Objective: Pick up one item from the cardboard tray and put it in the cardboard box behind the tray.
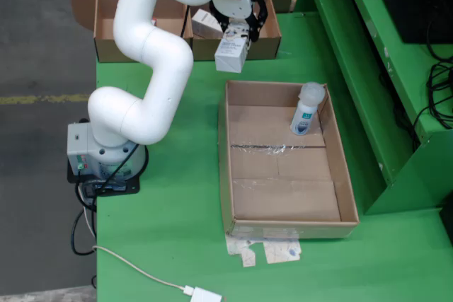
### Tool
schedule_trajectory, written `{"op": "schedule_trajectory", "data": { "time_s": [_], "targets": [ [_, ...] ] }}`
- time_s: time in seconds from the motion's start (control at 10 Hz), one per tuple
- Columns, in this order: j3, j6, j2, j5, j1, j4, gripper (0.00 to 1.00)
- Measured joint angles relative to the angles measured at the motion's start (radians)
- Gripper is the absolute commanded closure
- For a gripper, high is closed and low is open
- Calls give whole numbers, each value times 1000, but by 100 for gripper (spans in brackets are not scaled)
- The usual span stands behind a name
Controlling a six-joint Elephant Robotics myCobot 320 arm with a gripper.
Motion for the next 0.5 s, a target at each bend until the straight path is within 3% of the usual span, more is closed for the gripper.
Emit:
{"op": "schedule_trajectory", "data": {
  "time_s": [0.5],
  "targets": [
    [-213, -57, 17, -32, 71, 202, 100]
  ]
}}
